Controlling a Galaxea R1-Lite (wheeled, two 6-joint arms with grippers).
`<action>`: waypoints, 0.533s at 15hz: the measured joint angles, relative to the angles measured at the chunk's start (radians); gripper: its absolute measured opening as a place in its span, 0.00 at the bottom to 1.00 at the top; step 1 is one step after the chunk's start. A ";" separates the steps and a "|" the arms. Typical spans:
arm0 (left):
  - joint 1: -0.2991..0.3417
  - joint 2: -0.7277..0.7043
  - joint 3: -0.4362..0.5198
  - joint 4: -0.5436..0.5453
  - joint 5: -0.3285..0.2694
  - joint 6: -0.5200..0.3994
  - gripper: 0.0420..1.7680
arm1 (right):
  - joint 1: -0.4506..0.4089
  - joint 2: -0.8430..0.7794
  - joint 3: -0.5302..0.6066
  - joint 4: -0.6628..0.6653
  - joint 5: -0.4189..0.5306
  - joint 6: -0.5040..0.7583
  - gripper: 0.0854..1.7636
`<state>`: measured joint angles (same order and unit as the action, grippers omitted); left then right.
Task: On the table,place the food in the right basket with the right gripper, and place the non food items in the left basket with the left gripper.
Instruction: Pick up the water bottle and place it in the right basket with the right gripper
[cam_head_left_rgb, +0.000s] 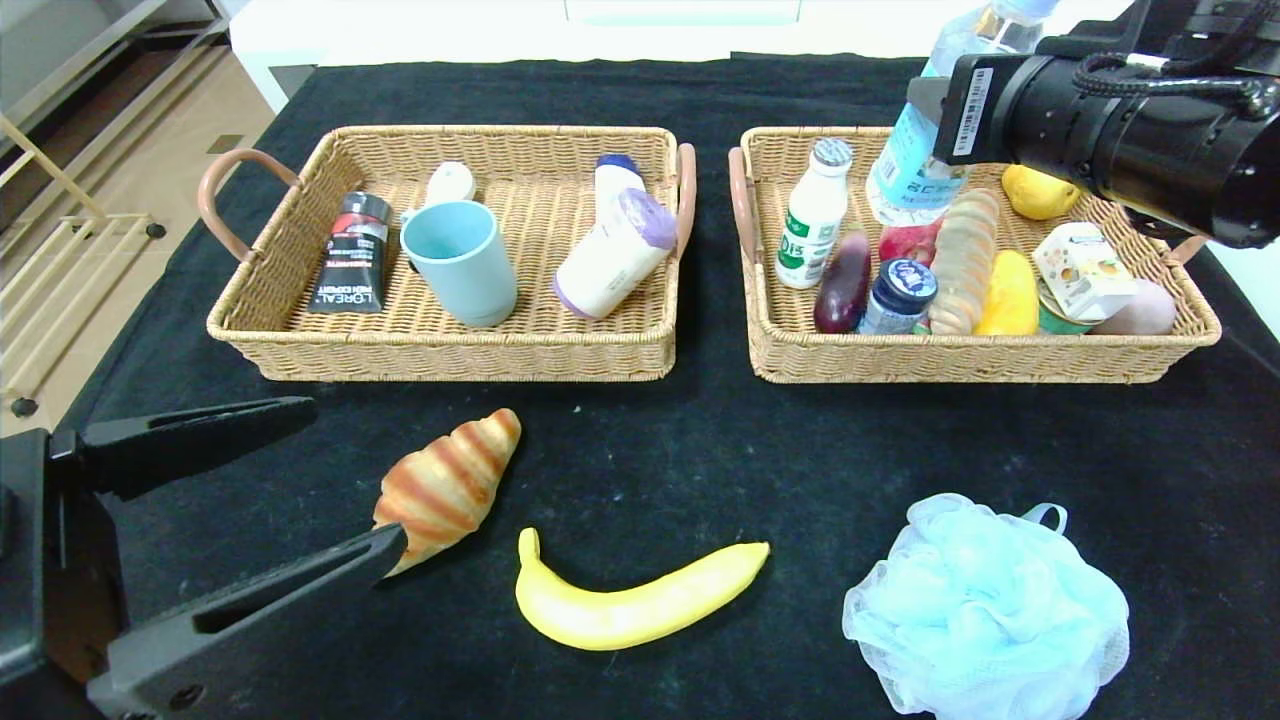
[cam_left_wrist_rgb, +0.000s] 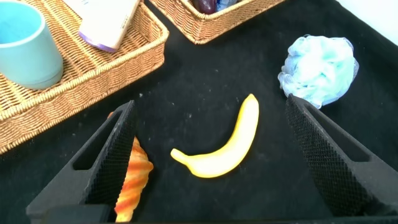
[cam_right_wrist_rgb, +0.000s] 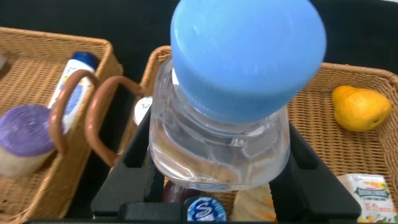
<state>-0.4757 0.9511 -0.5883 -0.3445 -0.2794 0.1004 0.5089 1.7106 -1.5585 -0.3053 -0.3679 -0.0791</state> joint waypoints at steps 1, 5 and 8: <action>0.000 0.001 0.000 -0.001 0.000 0.000 0.97 | -0.015 0.013 -0.014 0.000 0.000 0.000 0.53; 0.000 0.006 0.001 -0.001 0.001 0.000 0.97 | -0.063 0.069 -0.066 -0.005 0.033 0.016 0.53; 0.002 0.010 0.002 -0.004 0.001 -0.001 0.97 | -0.089 0.118 -0.102 -0.012 0.037 0.031 0.53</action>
<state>-0.4738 0.9615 -0.5864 -0.3487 -0.2779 0.0994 0.4200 1.8289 -1.6606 -0.3170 -0.3309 -0.0481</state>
